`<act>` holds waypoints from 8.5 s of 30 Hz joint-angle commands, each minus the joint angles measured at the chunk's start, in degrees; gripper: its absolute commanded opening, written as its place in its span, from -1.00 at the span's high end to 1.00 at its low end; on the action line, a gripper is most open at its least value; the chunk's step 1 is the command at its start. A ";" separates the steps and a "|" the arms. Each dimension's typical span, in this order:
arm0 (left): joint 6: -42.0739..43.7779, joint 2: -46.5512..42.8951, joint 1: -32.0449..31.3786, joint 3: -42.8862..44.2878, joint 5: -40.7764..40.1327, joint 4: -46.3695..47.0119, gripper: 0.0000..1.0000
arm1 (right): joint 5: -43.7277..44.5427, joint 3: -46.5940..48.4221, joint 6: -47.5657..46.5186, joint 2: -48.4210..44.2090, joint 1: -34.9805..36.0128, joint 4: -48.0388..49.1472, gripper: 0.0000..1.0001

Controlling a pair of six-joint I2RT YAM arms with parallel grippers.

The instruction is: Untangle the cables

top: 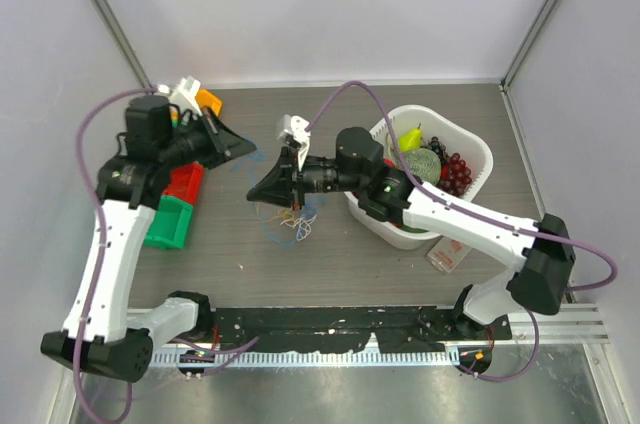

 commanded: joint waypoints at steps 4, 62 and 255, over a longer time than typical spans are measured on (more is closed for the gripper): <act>-7.54 -4.62 -0.04 -16.96 9.50 14.52 1.00 | 6.81 3.32 -1.58 -4.42 -0.20 5.46 0.99; -1.12 -19.74 -0.04 -31.38 20.22 42.91 0.16 | 1.45 -2.57 46.05 -1.78 -10.13 18.12 0.99; 22.80 19.66 -31.94 -28.03 -51.34 6.98 1.00 | 37.22 -23.04 12.57 -17.25 1.65 -15.72 -0.15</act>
